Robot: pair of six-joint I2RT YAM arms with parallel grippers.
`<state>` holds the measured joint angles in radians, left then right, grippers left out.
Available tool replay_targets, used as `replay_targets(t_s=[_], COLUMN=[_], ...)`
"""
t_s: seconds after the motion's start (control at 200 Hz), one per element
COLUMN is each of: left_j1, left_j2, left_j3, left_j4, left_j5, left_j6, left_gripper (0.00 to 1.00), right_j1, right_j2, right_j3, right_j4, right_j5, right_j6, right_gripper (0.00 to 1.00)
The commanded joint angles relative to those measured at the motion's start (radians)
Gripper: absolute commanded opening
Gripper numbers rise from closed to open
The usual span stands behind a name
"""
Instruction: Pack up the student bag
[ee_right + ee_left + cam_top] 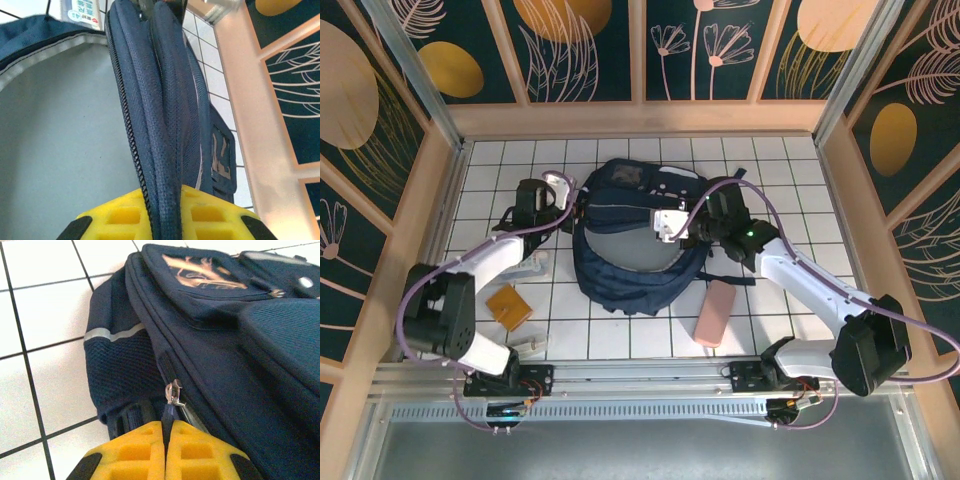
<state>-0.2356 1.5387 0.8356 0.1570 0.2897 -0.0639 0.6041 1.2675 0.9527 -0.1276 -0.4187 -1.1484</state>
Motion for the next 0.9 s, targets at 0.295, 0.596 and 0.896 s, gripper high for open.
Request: replay_targets(t_s=[0.295,0.596,0.896], left_j1=[0.081,0.094,0.096], left_j2=[0.31,0.229,-0.183], left_j3=[0.259,0.227,-0.098], left_j4=[0.029,0.098,0.102], left_j5=[0.049,0.225,0.303], left_j6=[-0.037,0.047,0.587], left_gripper=[0.0,0.46,0.83], right_j1=[0.082,0.025,-0.121], right_j2=[-0.048,0.008,0.07], right_j3=[0.107,0.134,0.163], right_j4=[0.074,0.116,0.21], right_j5=[-0.176,-0.097,-0.214], right_j6=[-0.05,0.064,0.25], right_gripper=[0.0,0.0,0.0])
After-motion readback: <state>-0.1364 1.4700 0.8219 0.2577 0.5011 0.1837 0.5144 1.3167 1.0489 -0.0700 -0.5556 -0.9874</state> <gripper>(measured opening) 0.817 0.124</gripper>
